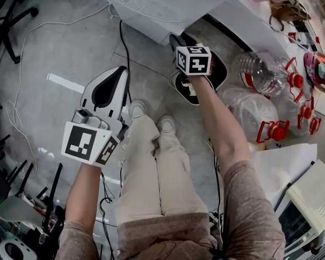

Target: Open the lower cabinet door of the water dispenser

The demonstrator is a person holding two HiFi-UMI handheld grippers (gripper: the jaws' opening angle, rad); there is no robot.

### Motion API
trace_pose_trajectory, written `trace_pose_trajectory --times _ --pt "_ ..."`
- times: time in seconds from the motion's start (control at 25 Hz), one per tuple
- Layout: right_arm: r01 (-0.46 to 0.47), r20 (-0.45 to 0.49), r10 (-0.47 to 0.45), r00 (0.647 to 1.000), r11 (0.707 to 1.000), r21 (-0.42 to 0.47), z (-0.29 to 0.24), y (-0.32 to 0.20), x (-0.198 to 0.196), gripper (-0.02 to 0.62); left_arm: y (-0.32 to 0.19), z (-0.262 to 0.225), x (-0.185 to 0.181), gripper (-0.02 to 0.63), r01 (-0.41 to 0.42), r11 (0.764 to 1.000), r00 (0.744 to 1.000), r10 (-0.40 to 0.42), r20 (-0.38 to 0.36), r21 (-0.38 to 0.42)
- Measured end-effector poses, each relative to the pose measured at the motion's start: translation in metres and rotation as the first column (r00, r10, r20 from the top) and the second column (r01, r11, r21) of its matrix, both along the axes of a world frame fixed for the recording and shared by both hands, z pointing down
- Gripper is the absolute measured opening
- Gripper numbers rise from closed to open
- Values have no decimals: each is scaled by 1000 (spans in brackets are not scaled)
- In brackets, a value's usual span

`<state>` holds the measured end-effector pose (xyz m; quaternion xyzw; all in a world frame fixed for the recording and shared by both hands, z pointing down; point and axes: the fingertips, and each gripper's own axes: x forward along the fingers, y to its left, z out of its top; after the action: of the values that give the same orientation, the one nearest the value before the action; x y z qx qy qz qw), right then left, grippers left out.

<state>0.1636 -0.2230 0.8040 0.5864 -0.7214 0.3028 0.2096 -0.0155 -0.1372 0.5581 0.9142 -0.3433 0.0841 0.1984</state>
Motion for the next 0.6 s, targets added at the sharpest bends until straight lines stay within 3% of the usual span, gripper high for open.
trace_pose_trajectory --times 0.16,0.4,0.6 --pt "42 -6 -42 999 999 -11 0 12 -15 170 5 -2 -4 12 12 1000 1000 -11 16 -10" --pt "175 -58 -176 983 984 -32 2 31 -34 170 15 0 -16 12 18 999 999 -17 42 -28" --pt "247 -43 -248 968 969 -20 4 46 -56 169 16 3 -24 12 39 999 998 -37 52 -35"
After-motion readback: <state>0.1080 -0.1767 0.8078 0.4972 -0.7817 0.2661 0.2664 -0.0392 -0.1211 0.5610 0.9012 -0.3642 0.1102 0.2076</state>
